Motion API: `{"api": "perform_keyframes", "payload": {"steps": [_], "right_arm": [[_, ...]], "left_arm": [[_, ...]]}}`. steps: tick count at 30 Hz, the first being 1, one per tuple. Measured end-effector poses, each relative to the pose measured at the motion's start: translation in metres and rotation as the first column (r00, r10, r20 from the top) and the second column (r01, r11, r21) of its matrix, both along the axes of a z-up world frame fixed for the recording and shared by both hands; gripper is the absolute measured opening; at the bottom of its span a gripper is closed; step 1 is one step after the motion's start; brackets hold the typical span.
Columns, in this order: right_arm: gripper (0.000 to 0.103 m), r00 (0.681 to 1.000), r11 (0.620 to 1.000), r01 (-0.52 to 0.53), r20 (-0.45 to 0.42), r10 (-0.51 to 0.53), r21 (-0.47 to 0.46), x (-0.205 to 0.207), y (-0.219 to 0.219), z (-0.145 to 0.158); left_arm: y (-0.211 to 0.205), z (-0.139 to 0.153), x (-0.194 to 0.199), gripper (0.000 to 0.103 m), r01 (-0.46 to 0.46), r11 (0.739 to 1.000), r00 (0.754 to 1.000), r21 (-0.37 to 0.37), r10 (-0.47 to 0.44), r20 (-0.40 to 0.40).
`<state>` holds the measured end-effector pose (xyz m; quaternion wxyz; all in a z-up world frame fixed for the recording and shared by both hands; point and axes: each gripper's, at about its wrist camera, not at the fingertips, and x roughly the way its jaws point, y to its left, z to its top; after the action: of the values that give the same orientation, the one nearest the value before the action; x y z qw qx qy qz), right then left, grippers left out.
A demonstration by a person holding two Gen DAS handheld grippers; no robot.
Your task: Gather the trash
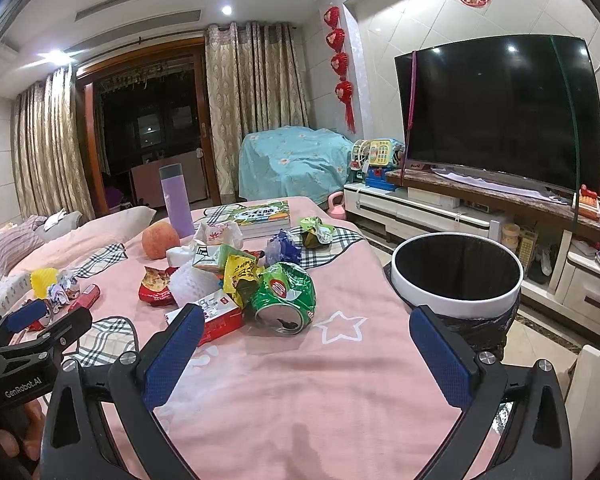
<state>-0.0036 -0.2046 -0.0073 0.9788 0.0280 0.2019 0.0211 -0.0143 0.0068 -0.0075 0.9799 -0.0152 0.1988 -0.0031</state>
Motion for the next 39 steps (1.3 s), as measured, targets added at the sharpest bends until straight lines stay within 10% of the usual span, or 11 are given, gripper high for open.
{"api": "perform_keyframes", "payload": {"steps": [18, 39], "right_arm": [[0.103, 0.986, 0.997, -0.082, -0.148, 0.082, 0.007, 0.039, 0.004, -0.017], [0.095, 0.906, 0.962, -0.147, -0.358, 0.224, 0.229, 0.120, -0.017, -0.053]], "left_arm": [[0.008, -0.022, 0.042, 0.103, 0.100, 0.994, 0.982, -0.040, -0.105, -0.160], [-0.014, -0.046, 0.121, 0.103, 0.291, 0.957, 0.885, -0.019, -0.277, -0.373]]}}
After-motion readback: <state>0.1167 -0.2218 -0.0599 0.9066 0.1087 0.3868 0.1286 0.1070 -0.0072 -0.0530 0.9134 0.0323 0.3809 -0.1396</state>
